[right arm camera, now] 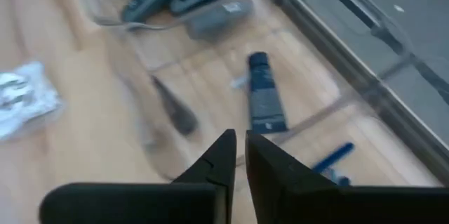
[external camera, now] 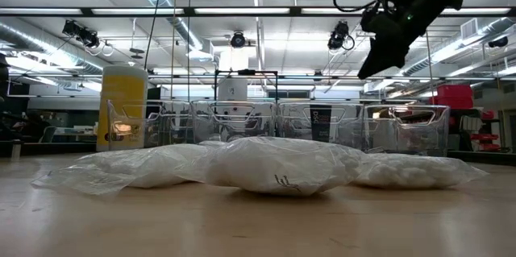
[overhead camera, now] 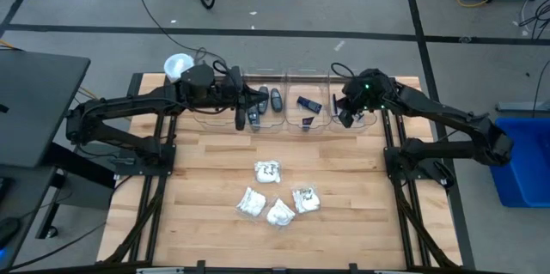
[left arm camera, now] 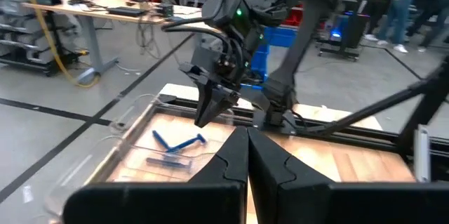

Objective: Pick & Place Travel size toiletries
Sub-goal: Put the white cotton pack into the left transparent bin

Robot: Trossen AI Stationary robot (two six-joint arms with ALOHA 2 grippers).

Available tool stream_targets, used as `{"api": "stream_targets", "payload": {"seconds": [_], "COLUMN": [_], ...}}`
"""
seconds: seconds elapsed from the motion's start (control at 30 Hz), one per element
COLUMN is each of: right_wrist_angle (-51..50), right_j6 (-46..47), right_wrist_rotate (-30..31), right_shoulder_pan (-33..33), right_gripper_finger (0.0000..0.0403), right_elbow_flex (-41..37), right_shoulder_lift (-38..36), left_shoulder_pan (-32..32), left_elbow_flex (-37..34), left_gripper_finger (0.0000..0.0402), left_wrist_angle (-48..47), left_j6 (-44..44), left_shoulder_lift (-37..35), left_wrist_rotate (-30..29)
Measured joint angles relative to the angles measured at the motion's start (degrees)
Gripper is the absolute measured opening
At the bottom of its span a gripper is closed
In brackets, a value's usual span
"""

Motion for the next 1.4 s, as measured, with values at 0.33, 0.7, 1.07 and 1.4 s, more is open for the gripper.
{"api": "stream_targets", "payload": {"seconds": [0.33,0.7,1.07,1.4], "right_wrist_angle": [1.61,6.77,9.14,9.14], "right_j6": [3.10,3.87,5.89,7.52], "right_wrist_rotate": [0.01,0.03,0.05,0.05], "right_shoulder_pan": [10.93,21.44,27.47,31.58], "right_gripper_finger": [0.0028,0.0018,0.0016,0.0013], "right_elbow_flex": [0.00,0.00,0.00,0.00], "right_shoulder_lift": [-1.95,-1.91,-1.89,-1.89], "left_shoulder_pan": [-4.24,-10.21,-15.23,-18.09], "left_elbow_flex": [0.00,0.00,0.00,0.00], "left_gripper_finger": [0.0003,0.0004,0.0006,0.0016], "left_wrist_angle": [-0.83,-5.60,-12.46,-14.61], "left_j6": [-0.02,-0.11,-2.64,-2.73], "left_shoulder_lift": [0.00,0.00,0.00,0.00], "left_wrist_rotate": [0.58,1.05,5.36,9.58]}}
